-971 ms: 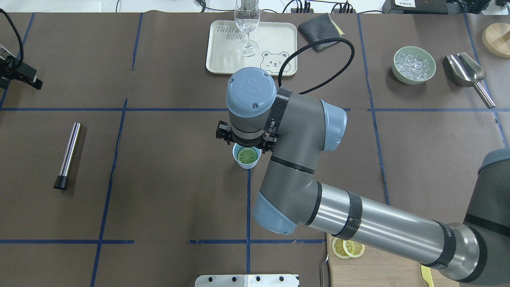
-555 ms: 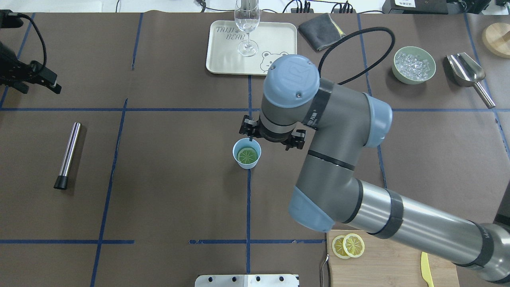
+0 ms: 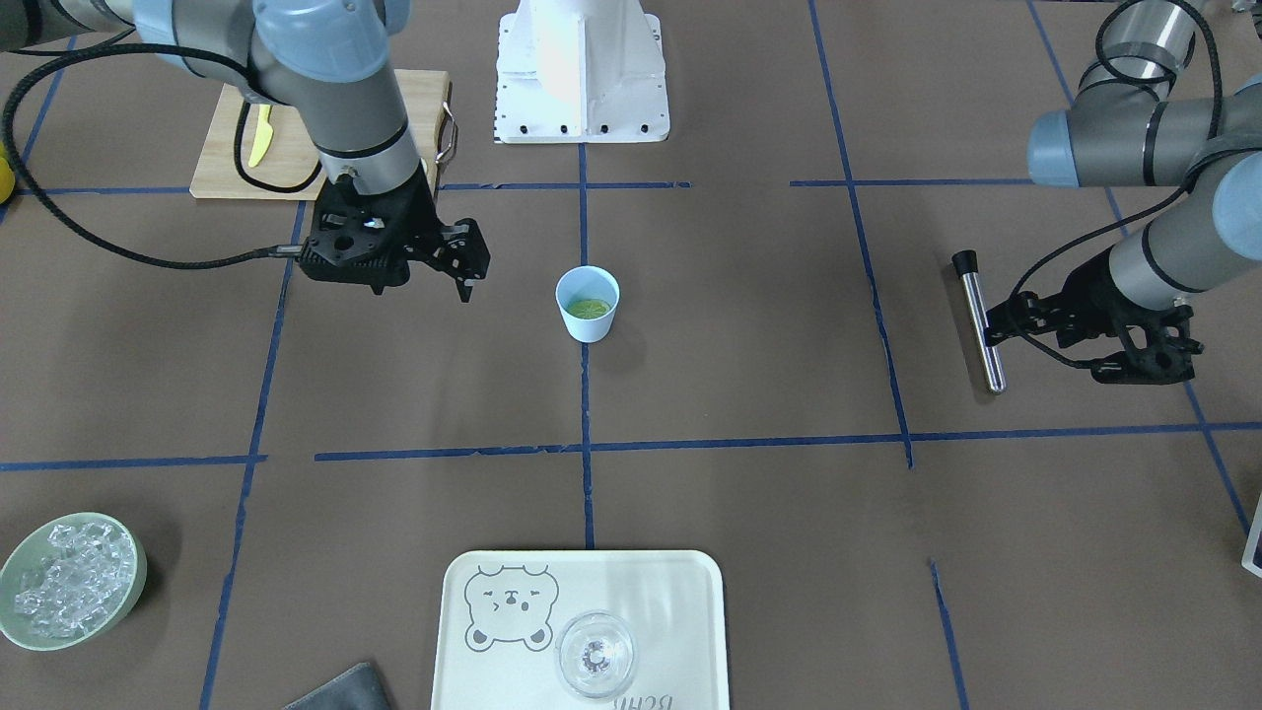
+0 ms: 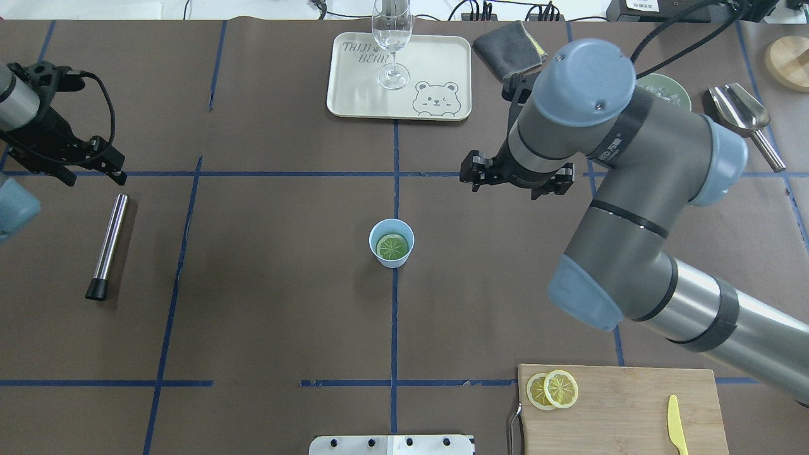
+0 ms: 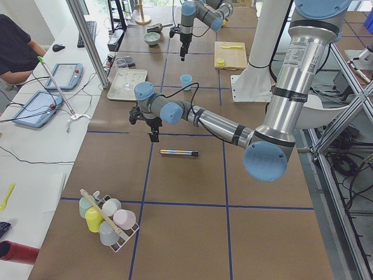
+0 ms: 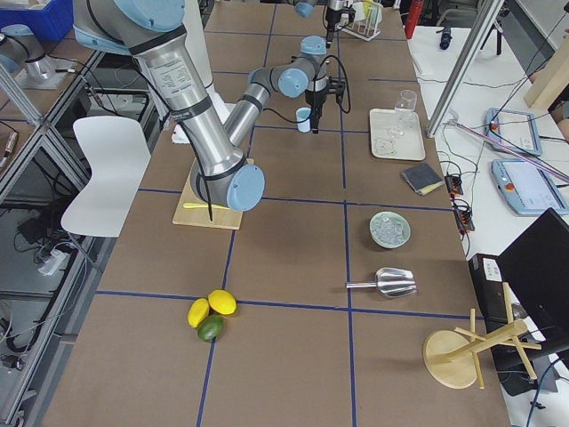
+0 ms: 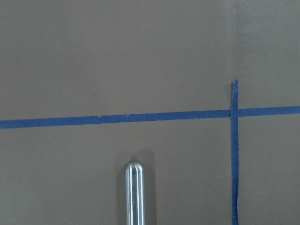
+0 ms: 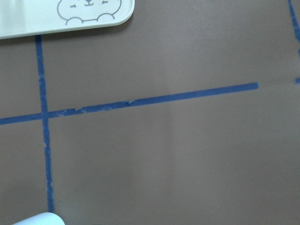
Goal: Squeeze lemon into cup
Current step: 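Raise the right arm away from the cup while the left gripper reaches the muddler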
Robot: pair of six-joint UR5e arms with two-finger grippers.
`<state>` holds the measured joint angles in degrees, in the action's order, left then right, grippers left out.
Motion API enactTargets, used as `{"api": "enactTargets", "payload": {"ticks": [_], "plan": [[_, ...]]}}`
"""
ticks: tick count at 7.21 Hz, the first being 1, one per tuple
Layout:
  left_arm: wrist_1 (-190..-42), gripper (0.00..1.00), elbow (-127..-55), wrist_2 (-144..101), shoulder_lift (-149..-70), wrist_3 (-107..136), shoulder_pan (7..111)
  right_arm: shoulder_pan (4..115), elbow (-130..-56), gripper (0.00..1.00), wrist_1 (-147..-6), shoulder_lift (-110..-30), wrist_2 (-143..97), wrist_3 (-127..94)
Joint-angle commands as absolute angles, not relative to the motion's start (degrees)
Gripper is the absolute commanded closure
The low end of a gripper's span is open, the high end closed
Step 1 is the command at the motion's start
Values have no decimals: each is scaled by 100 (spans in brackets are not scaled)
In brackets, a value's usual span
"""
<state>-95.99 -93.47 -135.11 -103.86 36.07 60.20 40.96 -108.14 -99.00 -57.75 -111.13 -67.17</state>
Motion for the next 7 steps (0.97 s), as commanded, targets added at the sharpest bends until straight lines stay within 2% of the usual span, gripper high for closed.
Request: {"api": "enactTargets", "payload": {"ticks": [1,7], "plan": [[-9615,0,-9159,-13509,-10362,3762,5748,4822,-10846,0,-9879,-6116,-11565,-5752],[-9677,0,-8754,-13500,-10301,3480,5661,5054,-10811,0,-9879,-6223,-11602,-5326]]}}
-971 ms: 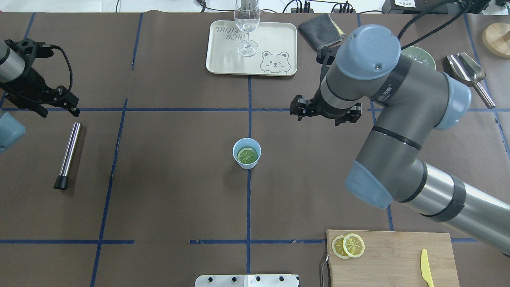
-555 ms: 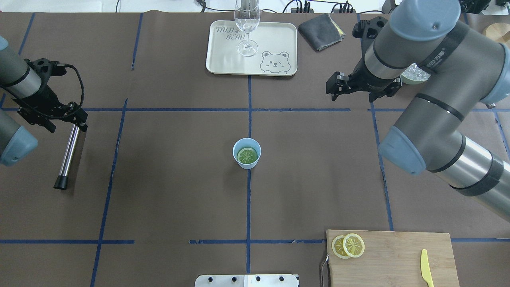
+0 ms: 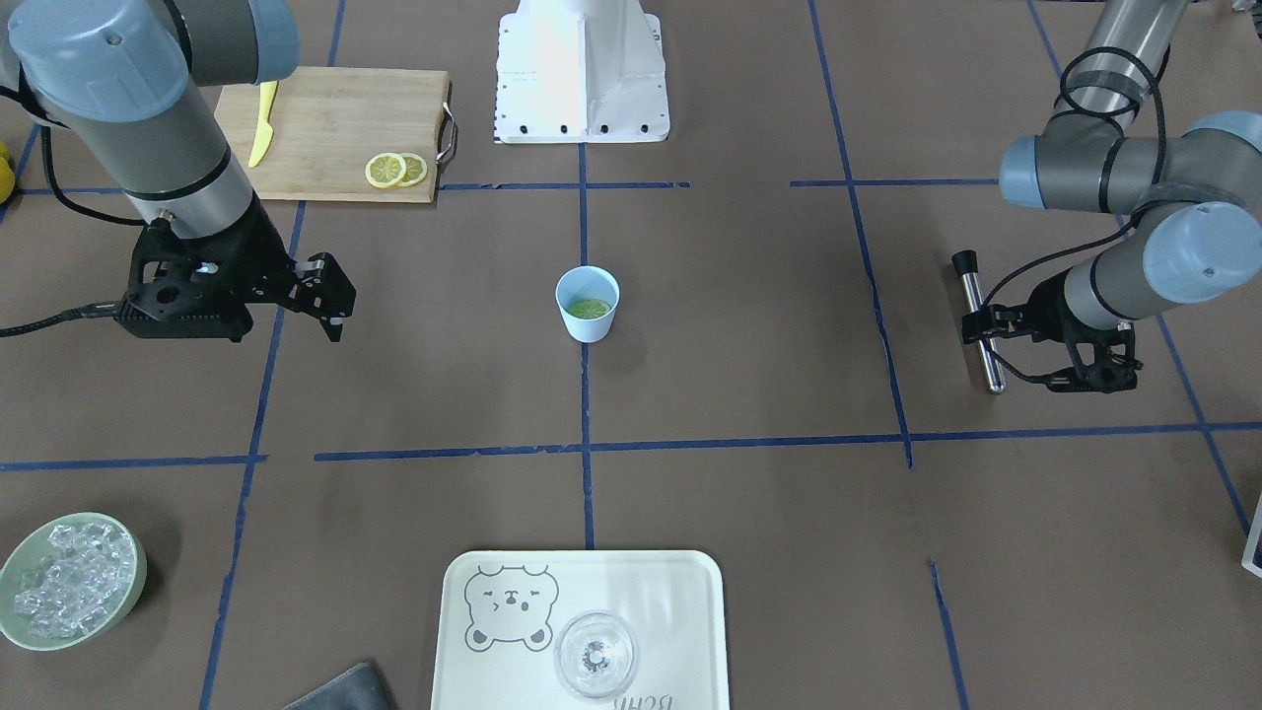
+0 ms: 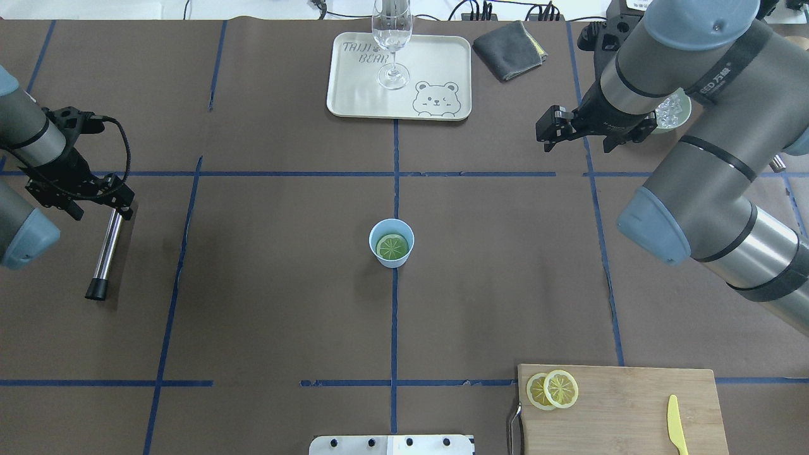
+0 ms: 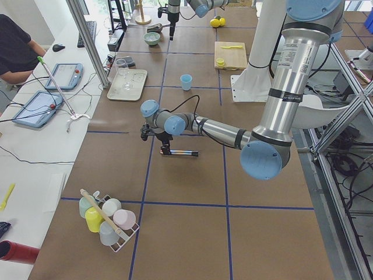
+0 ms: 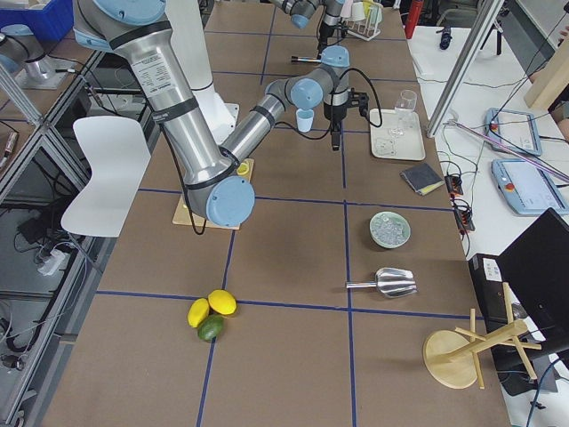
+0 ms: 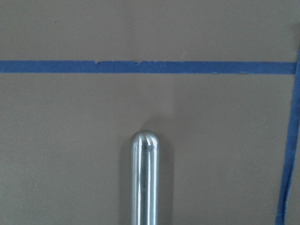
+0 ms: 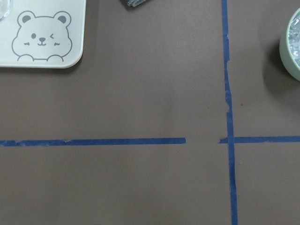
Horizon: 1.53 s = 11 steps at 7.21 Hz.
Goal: Squeeze lemon into cup
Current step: 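Raise the right arm away from the cup while the left gripper reaches the muddler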
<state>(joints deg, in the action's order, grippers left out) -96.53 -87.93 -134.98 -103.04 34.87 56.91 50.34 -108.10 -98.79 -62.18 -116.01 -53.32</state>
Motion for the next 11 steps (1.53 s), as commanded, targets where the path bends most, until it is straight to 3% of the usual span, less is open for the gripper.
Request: {"api": "enactTargets", "payload": {"ticks": [1,5,8,11], "plan": [[-9677,0,-8754,-13500,-10301,3489,5582,5054,-10811,0,-9870,-6214,-11602,-5326],[-9686,1,-8623,-13351,-10371,3524,5502,5054,-10811,0,-9879,-6223,-11602,-5326],[-9992,13,-8377,-13350,-10380,3498,5502,5054,-10811,0,-9870,-6223,-11602,-5326],[-9993,39,-8376,-13342,-10380,3498,5493,5054,-10811,0,-9879,-6223,-11602,-5326]]}}
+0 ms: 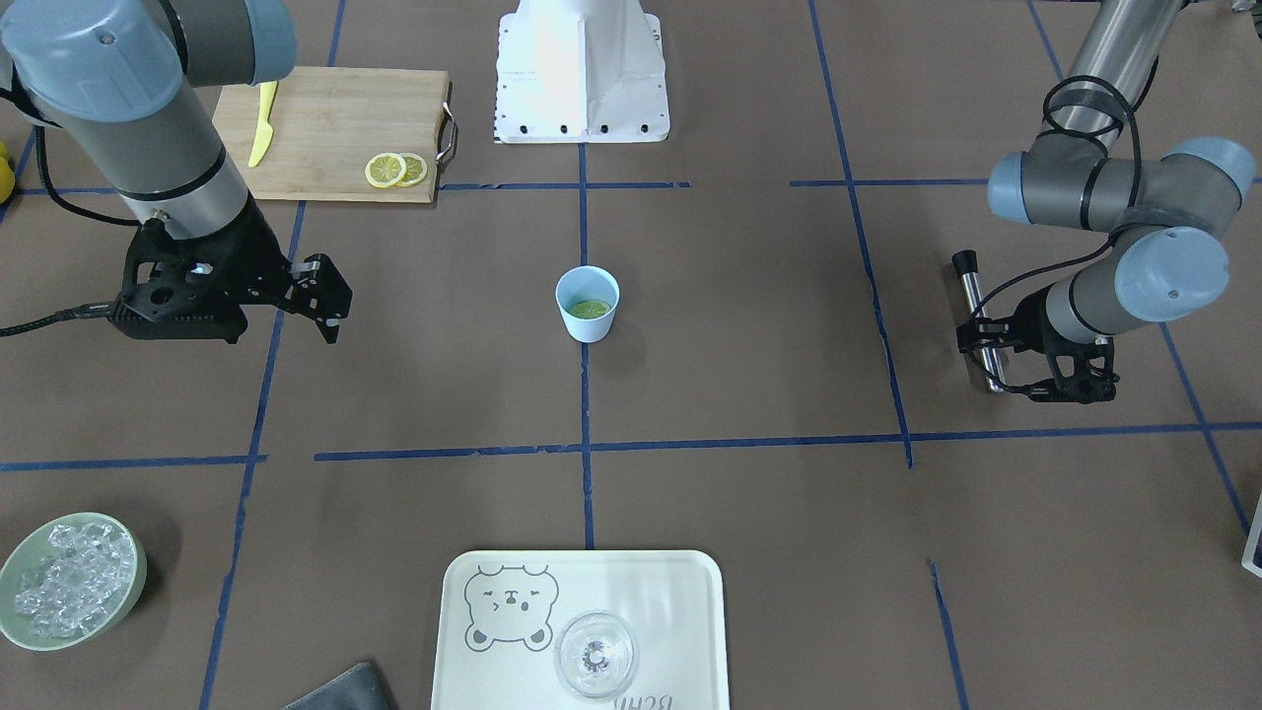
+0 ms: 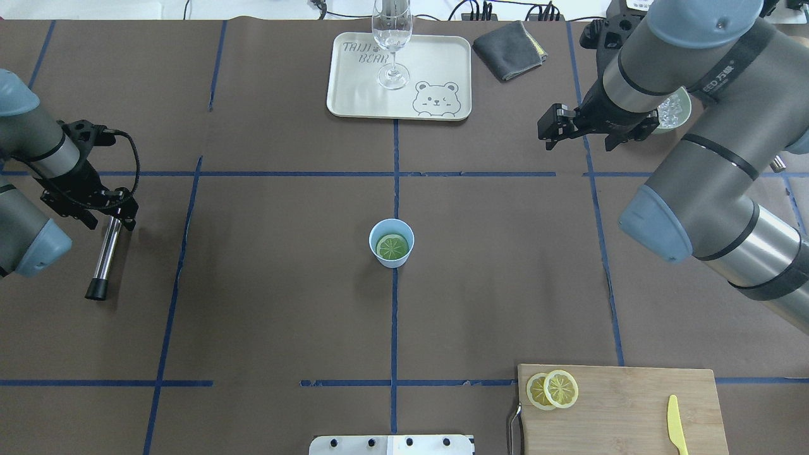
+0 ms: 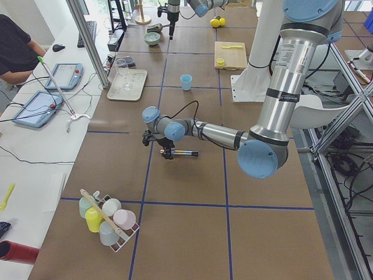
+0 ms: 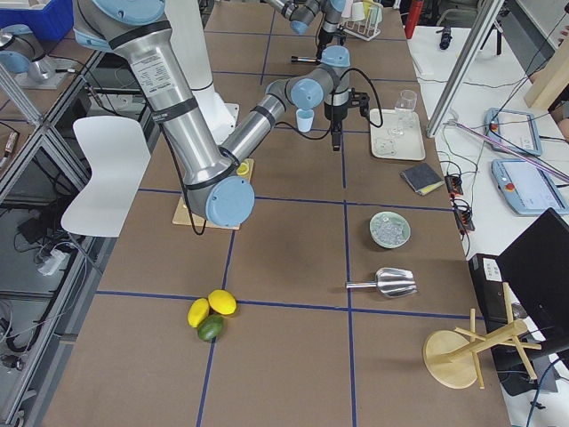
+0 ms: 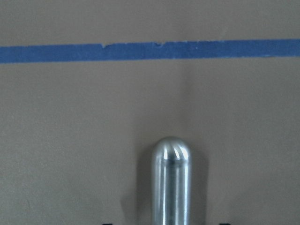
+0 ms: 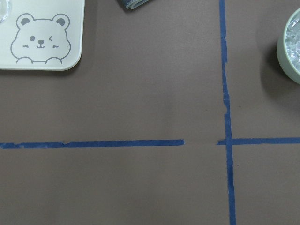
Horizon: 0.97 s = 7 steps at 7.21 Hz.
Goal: Squeeze lemon into cup
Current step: 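Lift the metal muddler with the left gripper while the right arm returns to rest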
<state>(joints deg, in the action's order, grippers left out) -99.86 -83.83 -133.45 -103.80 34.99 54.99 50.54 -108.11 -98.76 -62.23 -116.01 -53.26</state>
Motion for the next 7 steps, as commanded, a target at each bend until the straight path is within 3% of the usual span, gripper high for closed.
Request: {"api": "enactTargets", "payload": {"ticks": [1,3,4,7], "plan": [[-9993,50,-8385,-13342,-10380,3489,5493,5054,-10811,0,-9879,-6223,-11602,-5326],[-9984,92,-8393,-13342,-10380,3489,5493,5054,-10811,0,-9879,-6223,-11602,-5326],[-9984,100,-8411,-13342,-10371,3489,5493,5054,-10819,0,-9879,-6223,-11602,-5326],[-9941,100,-9164,-13254,-10179,3428,5563,5054,-10819,0,-9879,-6231,-11602,-5335]]}}
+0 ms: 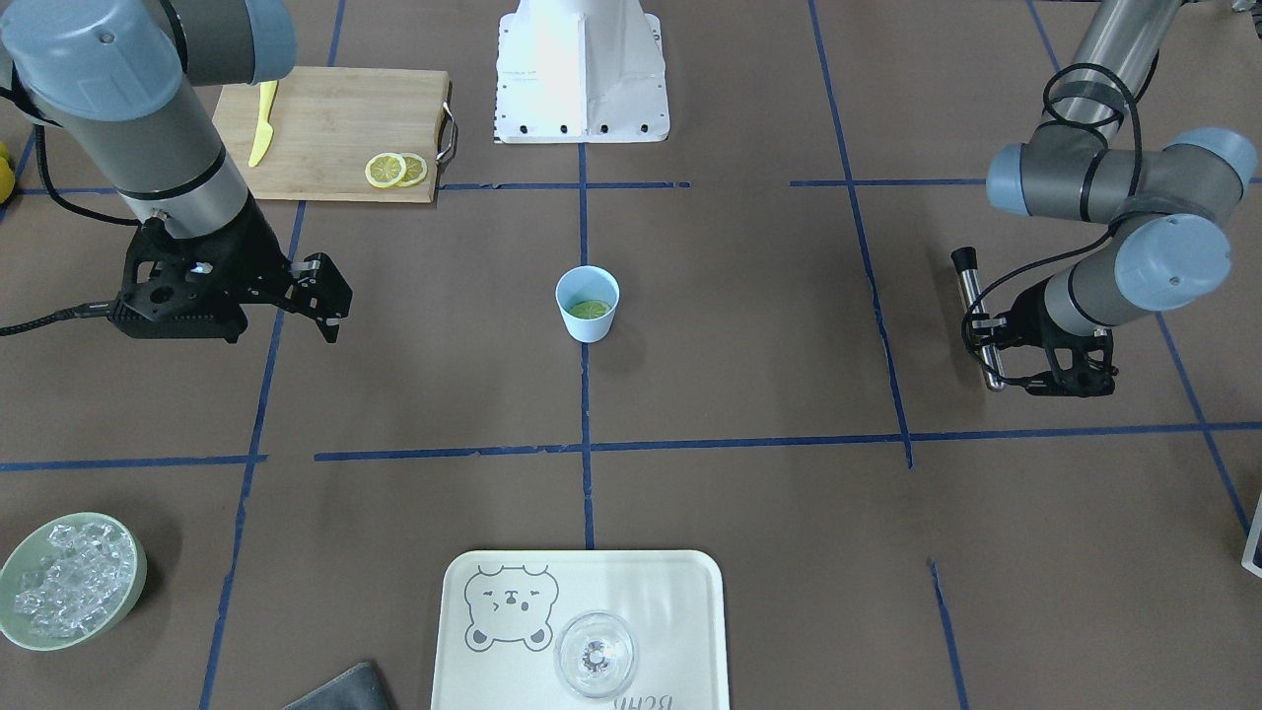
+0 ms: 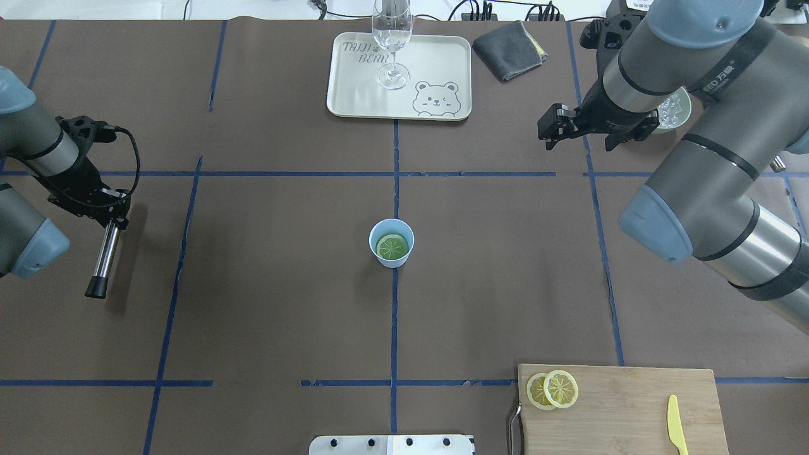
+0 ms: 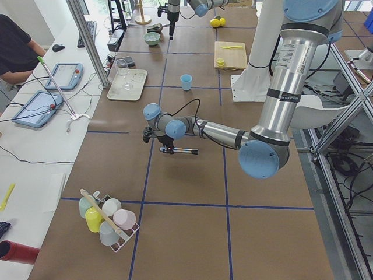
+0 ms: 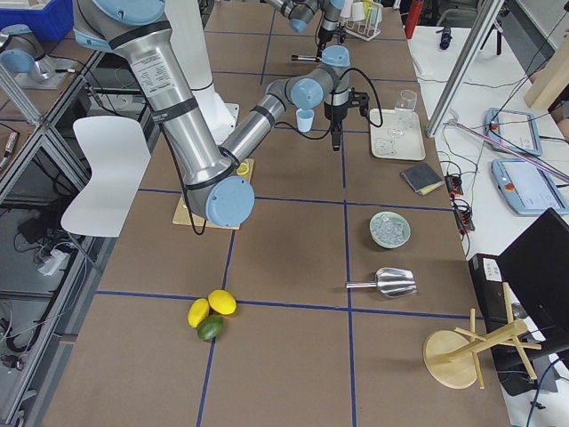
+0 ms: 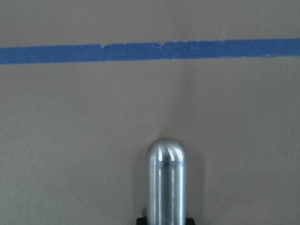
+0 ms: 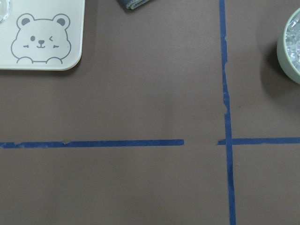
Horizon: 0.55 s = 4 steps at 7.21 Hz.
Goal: Squeeze lemon into cup
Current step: 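Lift the metal muddler with the left gripper while the right arm returns to rest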
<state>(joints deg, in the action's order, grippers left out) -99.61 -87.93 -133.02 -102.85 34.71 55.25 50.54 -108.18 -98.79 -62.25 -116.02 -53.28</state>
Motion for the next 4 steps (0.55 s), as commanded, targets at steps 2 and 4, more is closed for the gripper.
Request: {"api": "enactTargets", "payload": {"ticks": [2,4], "plan": [[-9940,100,-9552,-13114,-10186,2719,5869,5062,-10845,0,-9879,-6231,-11619,-5344],[-9932,100,-10009,-12152,-10579,2733,6108,5167,-10854,0,-9870,-6441,-11750,-5222]]}}
